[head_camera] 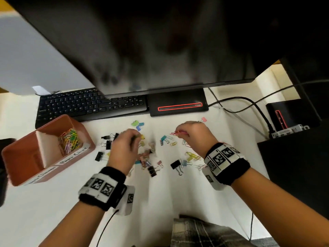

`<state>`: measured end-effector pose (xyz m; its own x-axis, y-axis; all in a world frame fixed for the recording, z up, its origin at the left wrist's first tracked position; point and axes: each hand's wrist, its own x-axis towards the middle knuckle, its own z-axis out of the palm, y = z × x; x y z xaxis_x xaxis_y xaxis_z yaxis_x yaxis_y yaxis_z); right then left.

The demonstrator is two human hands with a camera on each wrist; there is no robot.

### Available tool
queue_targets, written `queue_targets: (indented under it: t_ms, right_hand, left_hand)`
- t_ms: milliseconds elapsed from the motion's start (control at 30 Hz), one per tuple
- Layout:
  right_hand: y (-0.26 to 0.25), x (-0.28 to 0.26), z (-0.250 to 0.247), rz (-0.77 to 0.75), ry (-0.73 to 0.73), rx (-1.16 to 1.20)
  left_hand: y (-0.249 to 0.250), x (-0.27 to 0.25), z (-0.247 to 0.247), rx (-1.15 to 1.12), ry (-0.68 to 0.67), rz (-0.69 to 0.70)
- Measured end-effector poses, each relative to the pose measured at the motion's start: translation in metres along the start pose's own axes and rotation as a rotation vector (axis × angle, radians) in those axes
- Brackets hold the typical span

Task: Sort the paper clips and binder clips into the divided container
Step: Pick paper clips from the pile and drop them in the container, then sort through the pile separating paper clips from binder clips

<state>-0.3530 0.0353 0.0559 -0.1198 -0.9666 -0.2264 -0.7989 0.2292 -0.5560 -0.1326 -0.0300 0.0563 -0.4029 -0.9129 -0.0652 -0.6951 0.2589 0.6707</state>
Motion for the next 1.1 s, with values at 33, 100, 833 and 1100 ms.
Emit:
queue_targets:
  t_ms: [33, 100, 833, 1100]
  right_hand:
    - [-0.021, 0.008, 0.002, -0.041, 0.013, 0.019]
    - [-0.061, 0.021, 0.004, -0.123, 0.024, 0.067]
    - [-0.211, 0.089, 0.097, -0.075, -0.057, 0.336]
    - [-0.064, -0.011, 0.089, 0.25, -0.096, 0.186]
  left_hand:
    - [-0.012, 0.0, -0.025, -0.003, 0.059, -0.037]
    - [-0.036, 0.002, -0.065, -0.011, 0.143, -0.121]
    - [-0.13, -0.009, -0.156, -0.206, 0.028, -0.214]
    - [-0.09, -0.032, -0.045, -0.085, -0.382, 0.041]
